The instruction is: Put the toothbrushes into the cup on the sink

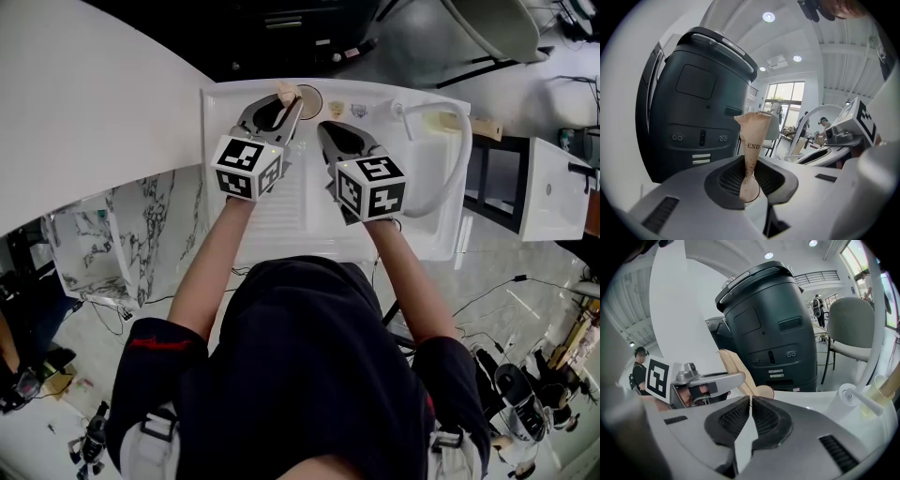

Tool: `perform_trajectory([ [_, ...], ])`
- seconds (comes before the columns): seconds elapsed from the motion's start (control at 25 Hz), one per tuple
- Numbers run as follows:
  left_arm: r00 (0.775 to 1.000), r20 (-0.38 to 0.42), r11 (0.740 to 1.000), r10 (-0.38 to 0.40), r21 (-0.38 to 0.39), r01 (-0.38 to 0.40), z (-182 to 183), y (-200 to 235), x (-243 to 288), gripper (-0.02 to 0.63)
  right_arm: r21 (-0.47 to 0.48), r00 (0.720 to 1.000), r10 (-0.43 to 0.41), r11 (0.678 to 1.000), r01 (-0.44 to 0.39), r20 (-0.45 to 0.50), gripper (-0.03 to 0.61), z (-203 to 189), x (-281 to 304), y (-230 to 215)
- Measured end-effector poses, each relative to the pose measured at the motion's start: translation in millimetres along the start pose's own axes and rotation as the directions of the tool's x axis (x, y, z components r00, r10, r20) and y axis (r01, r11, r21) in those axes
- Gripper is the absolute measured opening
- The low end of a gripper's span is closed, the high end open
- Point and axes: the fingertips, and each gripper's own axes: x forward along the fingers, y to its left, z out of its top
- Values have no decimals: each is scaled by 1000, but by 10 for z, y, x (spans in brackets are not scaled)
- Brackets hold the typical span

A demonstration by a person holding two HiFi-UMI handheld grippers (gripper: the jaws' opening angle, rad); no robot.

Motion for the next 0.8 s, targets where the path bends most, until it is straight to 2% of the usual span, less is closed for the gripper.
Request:
perform_trajectory([
  [0.12, 1000, -9, 1000, 9, -7, -9, -18, 8, -7, 48, 0, 1000, -1, 1000, 1, 1, 41, -3, -5, 0],
  [0.28, 1000, -18, 1000, 19, -13, -20, -37, 29, -13, 124, -1, 1000, -2, 1000, 2, 0, 41, -6, -2, -1],
  [0.8, 997, -44, 998, 59, -28, -60, -153, 88, -117, 229, 0, 1000, 4, 1000, -4, -8, 40, -29, -12, 23],
])
